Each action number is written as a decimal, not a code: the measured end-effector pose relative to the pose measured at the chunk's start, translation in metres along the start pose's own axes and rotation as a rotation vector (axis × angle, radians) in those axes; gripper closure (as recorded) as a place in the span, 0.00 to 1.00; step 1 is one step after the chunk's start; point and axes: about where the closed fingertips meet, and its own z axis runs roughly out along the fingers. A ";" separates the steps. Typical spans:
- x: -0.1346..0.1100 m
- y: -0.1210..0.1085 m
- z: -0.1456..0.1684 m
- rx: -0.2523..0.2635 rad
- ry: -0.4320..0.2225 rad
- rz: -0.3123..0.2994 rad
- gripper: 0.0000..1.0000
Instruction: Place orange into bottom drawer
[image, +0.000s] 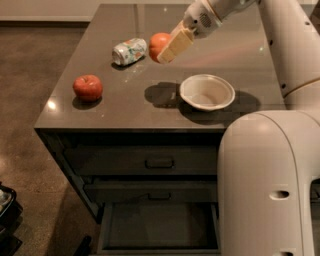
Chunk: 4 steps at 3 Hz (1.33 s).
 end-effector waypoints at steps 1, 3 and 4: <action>-0.005 0.011 -0.029 0.058 -0.033 0.046 1.00; -0.014 0.086 -0.103 0.228 -0.195 0.064 1.00; 0.014 0.091 -0.084 0.204 -0.170 0.112 1.00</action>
Offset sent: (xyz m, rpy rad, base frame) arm -0.1771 -0.0117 -0.0354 0.0499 0.1480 -0.2095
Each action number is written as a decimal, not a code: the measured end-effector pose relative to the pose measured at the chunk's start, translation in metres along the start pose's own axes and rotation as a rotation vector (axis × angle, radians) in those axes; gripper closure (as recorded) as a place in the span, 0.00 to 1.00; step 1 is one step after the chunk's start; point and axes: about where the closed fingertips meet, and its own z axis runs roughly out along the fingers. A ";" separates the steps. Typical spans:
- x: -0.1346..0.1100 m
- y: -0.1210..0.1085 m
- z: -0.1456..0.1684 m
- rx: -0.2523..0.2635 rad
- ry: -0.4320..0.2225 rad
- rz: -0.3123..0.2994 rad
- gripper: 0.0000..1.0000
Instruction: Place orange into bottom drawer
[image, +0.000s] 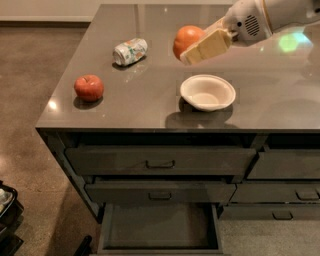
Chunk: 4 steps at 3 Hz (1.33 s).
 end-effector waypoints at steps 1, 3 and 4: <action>-0.001 0.001 0.001 -0.003 0.000 -0.002 1.00; -0.017 0.070 -0.020 0.030 -0.097 0.072 1.00; -0.004 0.129 -0.038 0.066 -0.123 0.188 1.00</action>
Offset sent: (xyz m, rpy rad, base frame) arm -0.1482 0.0018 -0.0907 0.1071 0.1996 -0.1115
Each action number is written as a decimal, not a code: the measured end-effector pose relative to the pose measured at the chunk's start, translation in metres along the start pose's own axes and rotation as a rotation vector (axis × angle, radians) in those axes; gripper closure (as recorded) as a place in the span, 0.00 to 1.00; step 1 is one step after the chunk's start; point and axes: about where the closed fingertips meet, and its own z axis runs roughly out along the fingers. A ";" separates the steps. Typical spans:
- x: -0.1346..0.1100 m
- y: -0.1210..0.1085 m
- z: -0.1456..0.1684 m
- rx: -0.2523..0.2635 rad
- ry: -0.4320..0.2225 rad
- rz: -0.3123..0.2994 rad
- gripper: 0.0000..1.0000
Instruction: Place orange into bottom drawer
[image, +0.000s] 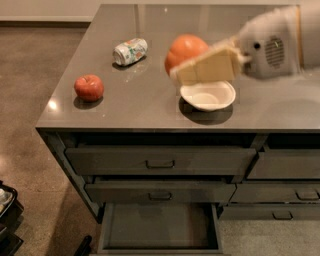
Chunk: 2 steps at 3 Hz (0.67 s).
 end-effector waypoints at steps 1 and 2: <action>0.074 0.007 -0.006 0.034 0.030 0.131 1.00; 0.165 -0.014 0.012 0.069 0.034 0.222 1.00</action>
Offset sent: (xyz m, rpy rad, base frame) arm -0.0527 -0.0931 -0.3012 0.0506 0.2388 -0.2840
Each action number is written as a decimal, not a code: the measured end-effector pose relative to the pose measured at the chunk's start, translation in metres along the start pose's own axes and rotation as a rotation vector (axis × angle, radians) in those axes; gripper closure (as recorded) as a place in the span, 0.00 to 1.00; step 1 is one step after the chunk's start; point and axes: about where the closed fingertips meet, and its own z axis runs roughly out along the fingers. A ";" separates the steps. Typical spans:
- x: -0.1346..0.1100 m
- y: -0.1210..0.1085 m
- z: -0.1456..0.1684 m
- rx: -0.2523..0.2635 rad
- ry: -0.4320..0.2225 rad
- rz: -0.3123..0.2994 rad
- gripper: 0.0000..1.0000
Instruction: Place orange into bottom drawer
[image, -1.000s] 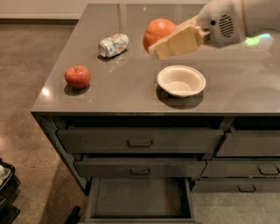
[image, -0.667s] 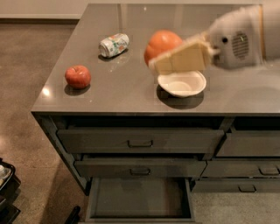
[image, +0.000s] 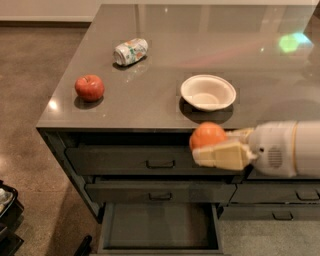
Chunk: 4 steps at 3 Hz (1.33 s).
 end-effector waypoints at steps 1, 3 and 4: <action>0.065 -0.039 0.042 0.007 -0.015 0.056 1.00; 0.092 -0.048 0.047 0.029 -0.050 0.126 1.00; 0.171 -0.076 0.071 0.076 -0.094 0.279 1.00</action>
Offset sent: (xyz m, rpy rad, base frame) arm 0.0043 -0.0059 -0.0646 0.0196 0.0217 -0.0242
